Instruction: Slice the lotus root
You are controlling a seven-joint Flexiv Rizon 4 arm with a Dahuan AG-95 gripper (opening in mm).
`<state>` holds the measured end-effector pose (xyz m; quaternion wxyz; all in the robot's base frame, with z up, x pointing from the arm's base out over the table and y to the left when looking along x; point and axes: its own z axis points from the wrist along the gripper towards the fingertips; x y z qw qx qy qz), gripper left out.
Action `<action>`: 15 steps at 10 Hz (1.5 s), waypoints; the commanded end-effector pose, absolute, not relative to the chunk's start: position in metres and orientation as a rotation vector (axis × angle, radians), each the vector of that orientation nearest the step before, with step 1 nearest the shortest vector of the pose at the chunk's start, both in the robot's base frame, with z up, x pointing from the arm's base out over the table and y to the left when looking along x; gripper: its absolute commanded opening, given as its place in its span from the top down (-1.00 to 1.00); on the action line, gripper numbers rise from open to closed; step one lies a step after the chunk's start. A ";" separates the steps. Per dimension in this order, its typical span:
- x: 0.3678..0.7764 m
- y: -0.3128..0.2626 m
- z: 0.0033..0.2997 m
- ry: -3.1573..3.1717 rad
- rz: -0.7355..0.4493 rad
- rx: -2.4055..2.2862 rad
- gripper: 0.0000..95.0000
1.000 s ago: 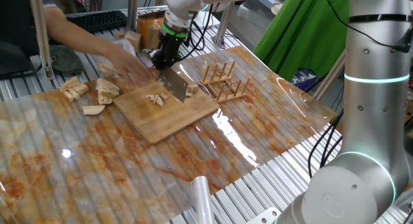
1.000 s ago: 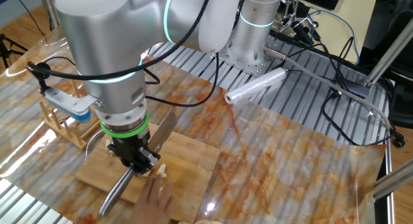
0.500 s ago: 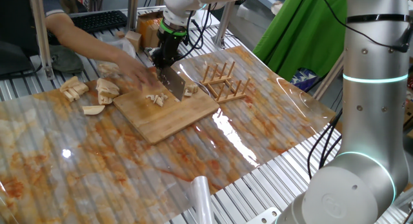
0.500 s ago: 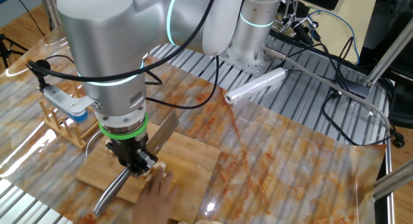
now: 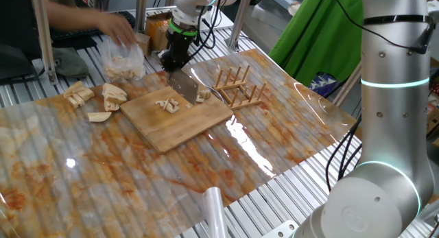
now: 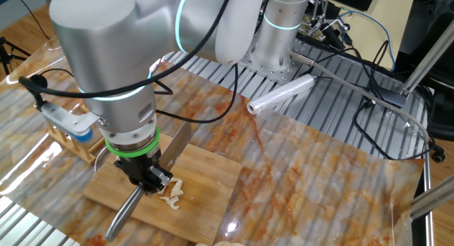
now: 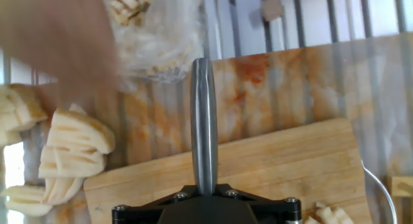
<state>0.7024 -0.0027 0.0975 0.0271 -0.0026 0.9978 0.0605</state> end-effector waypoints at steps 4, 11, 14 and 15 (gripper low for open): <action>0.699 -0.001 0.099 3.096 0.143 -0.007 1.00; 0.689 -0.072 0.117 3.159 0.039 -0.125 1.00; 0.674 -0.109 0.124 3.154 0.017 -0.120 1.00; 0.669 -0.119 0.126 3.155 0.012 -0.095 1.00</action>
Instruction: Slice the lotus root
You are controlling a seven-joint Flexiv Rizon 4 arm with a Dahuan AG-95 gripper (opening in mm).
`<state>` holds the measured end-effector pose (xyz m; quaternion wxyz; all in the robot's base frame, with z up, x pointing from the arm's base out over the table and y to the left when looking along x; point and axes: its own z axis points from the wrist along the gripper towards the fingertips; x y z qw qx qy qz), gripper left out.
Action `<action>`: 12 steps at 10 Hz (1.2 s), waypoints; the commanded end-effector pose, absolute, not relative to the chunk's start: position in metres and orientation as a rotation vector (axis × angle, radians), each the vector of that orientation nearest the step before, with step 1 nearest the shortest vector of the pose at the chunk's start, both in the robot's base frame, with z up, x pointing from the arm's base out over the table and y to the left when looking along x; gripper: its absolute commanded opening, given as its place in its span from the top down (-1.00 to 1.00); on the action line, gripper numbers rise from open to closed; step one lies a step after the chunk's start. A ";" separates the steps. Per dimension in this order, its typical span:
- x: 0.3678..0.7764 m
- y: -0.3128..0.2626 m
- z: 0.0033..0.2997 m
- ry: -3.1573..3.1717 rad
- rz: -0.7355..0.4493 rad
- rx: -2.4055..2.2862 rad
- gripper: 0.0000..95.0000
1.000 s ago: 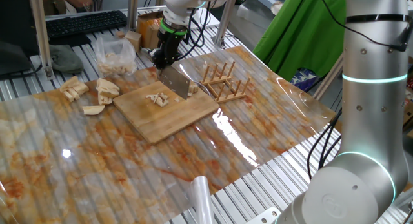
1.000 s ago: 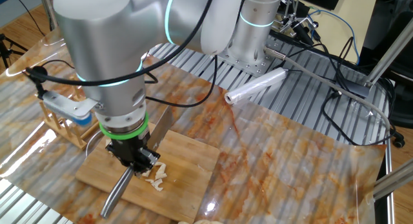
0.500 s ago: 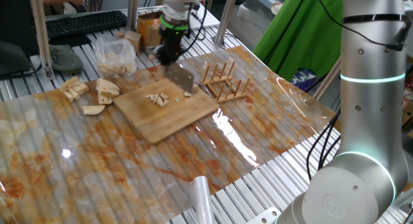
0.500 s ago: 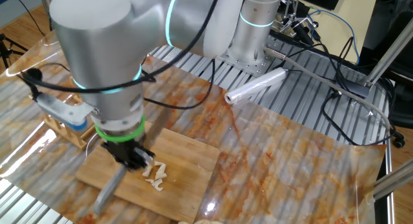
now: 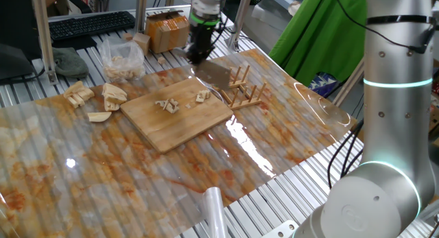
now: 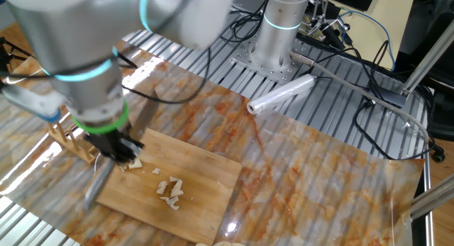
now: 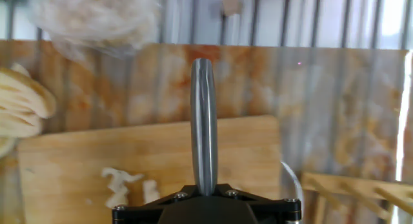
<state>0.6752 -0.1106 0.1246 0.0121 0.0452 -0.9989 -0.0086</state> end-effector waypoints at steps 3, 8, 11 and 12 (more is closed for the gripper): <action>0.655 -0.149 0.124 -3.133 0.019 0.012 1.00; 0.638 -0.178 0.117 -3.152 0.037 -0.049 1.00; 0.634 -0.181 0.118 -3.159 0.038 -0.068 1.00; 0.634 -0.182 0.118 -3.158 0.037 -0.069 1.00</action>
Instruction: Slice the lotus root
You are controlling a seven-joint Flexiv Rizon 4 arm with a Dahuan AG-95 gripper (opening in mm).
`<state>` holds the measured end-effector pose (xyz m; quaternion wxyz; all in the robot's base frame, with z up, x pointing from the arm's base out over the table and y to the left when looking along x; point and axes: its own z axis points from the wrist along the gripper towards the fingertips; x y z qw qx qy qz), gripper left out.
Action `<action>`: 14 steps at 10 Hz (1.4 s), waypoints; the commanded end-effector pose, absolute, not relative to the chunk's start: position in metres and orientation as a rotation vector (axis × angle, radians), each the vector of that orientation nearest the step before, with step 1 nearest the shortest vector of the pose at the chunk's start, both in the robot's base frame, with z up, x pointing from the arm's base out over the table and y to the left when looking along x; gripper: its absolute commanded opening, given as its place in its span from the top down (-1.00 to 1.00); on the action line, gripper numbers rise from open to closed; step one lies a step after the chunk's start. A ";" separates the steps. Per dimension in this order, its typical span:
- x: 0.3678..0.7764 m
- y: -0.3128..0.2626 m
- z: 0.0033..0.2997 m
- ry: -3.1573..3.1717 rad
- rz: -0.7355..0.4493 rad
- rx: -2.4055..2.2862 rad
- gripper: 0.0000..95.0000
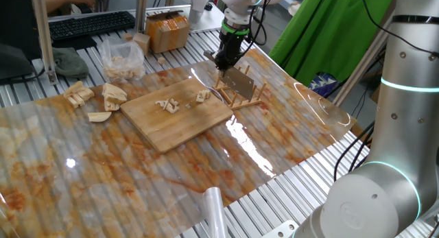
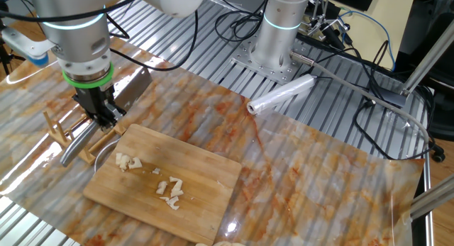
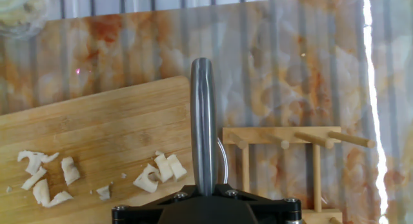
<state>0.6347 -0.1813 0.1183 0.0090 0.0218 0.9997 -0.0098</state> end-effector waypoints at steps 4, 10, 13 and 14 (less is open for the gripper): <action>0.633 -0.182 0.119 3.136 -0.013 0.094 1.00; 0.635 -0.181 0.117 3.148 0.049 0.114 1.00; 0.635 -0.181 0.117 3.158 0.070 0.233 1.00; 0.635 -0.181 0.117 3.148 0.069 0.261 1.00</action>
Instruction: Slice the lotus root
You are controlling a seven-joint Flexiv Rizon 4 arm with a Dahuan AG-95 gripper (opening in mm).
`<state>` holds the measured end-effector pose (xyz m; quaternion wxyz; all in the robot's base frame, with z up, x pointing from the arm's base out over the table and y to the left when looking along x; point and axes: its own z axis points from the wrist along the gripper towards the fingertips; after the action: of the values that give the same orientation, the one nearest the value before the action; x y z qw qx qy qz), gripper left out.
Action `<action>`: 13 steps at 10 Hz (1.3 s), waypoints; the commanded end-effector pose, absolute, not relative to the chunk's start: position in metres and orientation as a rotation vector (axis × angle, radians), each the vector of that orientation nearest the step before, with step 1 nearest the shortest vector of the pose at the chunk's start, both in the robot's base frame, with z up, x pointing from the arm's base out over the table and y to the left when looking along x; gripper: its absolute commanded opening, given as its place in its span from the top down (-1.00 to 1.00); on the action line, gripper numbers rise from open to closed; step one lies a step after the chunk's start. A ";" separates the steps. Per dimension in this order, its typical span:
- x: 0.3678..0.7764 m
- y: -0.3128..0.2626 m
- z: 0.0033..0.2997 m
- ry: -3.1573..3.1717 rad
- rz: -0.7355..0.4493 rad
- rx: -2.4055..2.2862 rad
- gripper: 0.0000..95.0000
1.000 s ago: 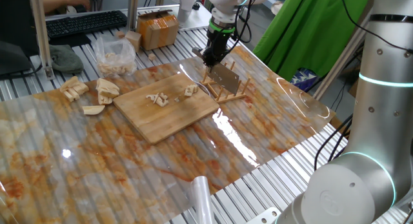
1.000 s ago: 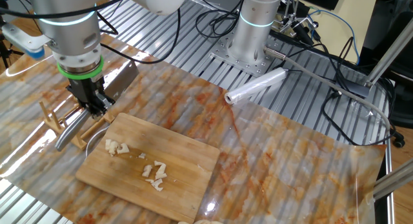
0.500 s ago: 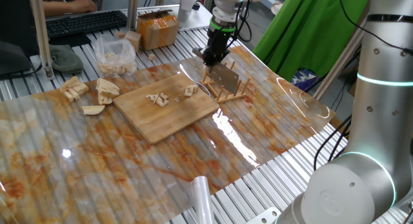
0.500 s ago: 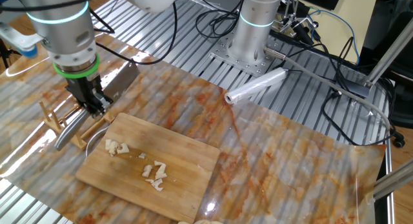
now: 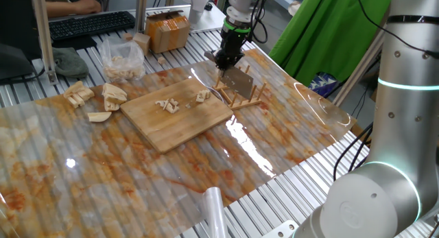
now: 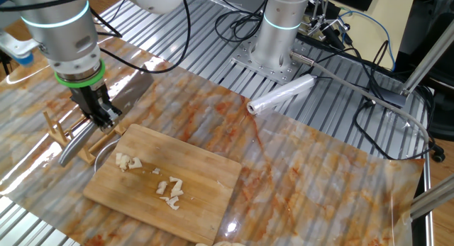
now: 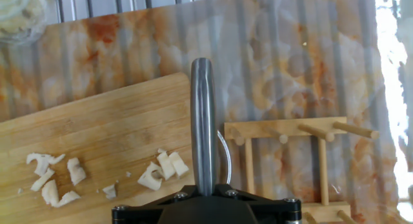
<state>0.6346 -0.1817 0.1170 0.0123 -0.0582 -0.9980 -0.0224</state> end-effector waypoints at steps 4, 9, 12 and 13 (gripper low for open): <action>0.635 -0.181 0.117 -3.152 -0.019 -0.386 1.00; 0.635 -0.181 0.117 -3.151 0.009 -0.364 1.00; 0.635 -0.181 0.117 -3.141 0.028 -0.318 1.00; 0.632 -0.193 0.123 -3.146 0.011 -0.279 1.00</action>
<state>0.6369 -0.1903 0.1197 -0.0053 -0.0935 -0.9956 0.0095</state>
